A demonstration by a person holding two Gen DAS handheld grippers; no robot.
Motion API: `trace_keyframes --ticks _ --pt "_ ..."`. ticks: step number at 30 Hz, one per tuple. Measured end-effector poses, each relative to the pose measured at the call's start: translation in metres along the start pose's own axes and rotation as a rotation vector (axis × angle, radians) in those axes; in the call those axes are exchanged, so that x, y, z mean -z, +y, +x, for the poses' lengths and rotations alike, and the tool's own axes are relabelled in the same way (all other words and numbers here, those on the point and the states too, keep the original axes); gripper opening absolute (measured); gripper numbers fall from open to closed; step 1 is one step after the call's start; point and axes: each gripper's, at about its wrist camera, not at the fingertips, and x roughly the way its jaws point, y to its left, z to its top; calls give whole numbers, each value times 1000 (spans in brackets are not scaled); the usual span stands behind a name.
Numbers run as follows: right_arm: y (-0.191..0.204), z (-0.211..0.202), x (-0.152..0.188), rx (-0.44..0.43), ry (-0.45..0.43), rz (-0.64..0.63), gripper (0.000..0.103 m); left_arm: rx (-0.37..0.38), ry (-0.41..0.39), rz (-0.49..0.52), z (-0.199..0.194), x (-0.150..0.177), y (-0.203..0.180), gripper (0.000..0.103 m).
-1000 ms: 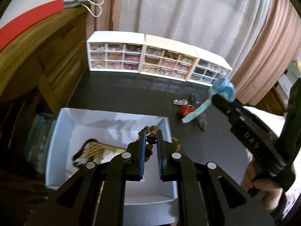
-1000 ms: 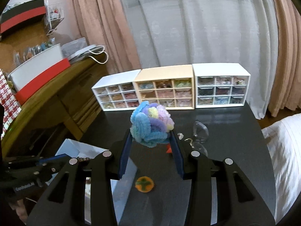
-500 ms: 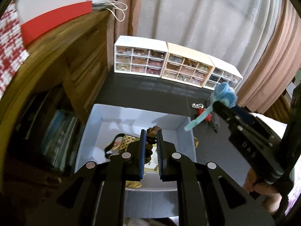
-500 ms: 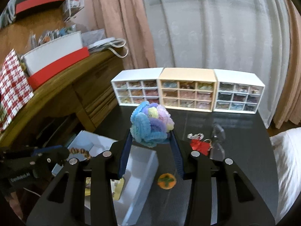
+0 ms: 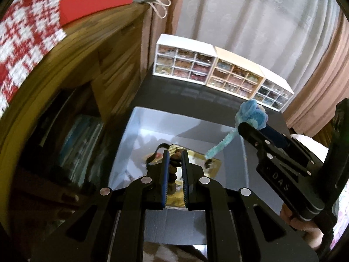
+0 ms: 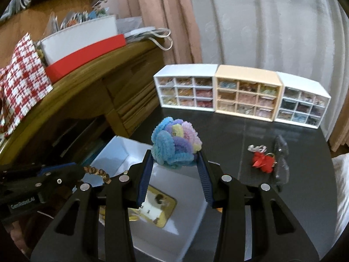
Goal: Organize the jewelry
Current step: 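Carry the bead bracelet in the left tool and flower pen in the right tool over the white box, then lower both tools into the box and open them to drop bracelet and flower pen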
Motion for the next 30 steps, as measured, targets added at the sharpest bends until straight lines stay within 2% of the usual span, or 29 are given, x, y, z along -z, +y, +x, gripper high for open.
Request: trace_keyframes --ticks 6,18,26,28,30 --pt "9 15 9 -22 60 -11 40 -15 26 -21 10 2 11 12" --pt "6 47 35 -1 202 -20 40 -19 97 -38 37 6 17 12" --pt "3 53 40 0 233 -47 42 -38 131 -55 52 10 23 12" --pt "4 50 39 6 218 -62 44 -39 137 -59 55 11 25 12" --pt "2 45 35 15 193 -59 54 -37 141 -61 56 12 25 12"
